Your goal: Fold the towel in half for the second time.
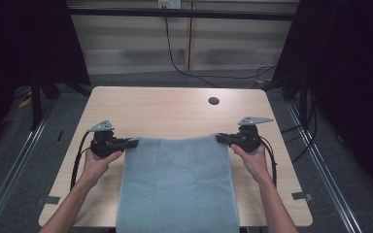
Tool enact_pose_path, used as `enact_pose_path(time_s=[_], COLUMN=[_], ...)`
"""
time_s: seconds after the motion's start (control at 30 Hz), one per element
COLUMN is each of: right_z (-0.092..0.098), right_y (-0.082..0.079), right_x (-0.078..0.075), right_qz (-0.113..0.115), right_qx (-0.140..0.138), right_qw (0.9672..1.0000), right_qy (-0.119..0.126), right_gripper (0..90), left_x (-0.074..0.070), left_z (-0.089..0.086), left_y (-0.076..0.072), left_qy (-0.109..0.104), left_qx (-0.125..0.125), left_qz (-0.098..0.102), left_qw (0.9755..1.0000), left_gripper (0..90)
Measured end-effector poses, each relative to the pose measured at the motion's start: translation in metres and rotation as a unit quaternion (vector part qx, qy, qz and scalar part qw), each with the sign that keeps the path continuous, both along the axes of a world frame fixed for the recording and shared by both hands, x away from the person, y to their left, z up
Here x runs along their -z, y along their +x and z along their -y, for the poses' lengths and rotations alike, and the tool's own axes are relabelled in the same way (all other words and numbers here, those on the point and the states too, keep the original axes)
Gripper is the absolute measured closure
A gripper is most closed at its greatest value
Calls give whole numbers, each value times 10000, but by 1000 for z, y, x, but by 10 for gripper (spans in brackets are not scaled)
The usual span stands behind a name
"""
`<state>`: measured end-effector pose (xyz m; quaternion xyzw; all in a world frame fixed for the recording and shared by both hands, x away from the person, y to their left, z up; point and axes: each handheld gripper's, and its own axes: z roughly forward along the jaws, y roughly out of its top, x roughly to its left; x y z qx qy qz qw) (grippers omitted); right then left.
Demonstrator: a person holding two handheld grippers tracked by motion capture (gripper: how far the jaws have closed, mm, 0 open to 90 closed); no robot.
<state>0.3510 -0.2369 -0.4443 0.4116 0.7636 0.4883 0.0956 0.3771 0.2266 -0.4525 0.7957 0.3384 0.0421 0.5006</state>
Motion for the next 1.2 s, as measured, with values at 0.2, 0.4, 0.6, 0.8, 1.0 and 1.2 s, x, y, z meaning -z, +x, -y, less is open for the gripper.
enact_pose_path(time_s=[0.2,0.4,0.6,0.8,1.0,1.2], right_z=[5,6,9,12,17,24], right_y=[9,16,13,13,18,25], right_x=[-15,-30,-46,-62,-69,-82], right_qz=[174,266,412,570,599,712], right_qx=[85,158,125,229,312,387], right_qw=[9996,9993,9989,9979,9975,9964], right_qy=[182,223,168,217,205,233], right_gripper=[839,840,841,840,841,841], left_x=[-13,-30,-40,-58,-76,-90], left_z=[-1,8,6,11,17,15], left_y=[9,11,15,22,35,45], left_qy=[-123,-200,-177,-27,56,-90], left_qx=[-40,-43,-110,-143,-202,-276], left_qz=[76,231,307,431,655,821], left_qw=[9999,9995,9993,9990,9976,9962], left_gripper=[819,819,820,822,822,822])
